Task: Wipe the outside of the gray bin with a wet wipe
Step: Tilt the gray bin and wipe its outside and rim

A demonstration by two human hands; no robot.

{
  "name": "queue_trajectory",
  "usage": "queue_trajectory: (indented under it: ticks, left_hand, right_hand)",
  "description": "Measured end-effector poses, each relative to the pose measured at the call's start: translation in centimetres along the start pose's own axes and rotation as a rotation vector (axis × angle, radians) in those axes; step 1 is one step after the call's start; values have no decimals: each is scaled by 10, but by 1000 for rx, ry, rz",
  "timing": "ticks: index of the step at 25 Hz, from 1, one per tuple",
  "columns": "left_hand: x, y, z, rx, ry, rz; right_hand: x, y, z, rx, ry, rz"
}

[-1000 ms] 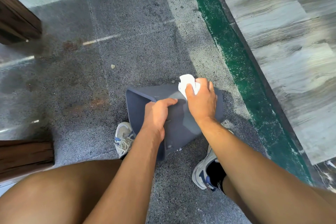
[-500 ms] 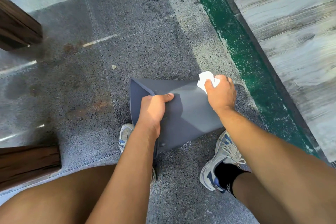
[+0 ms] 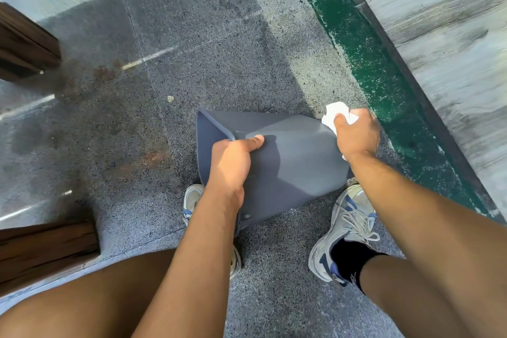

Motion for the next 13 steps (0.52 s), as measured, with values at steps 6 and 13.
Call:
queue_trajectory:
  ticks: [6,13]
  left_hand:
    - [10,-4,5,-2,-56,22]
    - [7,-12,14,-32,-145,-33]
  right_hand:
    - [2,-13,37,-163,-78,-11]
    - [7,12,87,-409,-44,14]
Point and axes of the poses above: each hand's wrist, its own y-axis away from the middle knuckle, its own x-axis out of the back of the hand, z = x × y, the point moved 9 cm from there along -y, towards the middle knuckle, and after that the axes turned 9 degrees about -z, right-handed, at the moved point
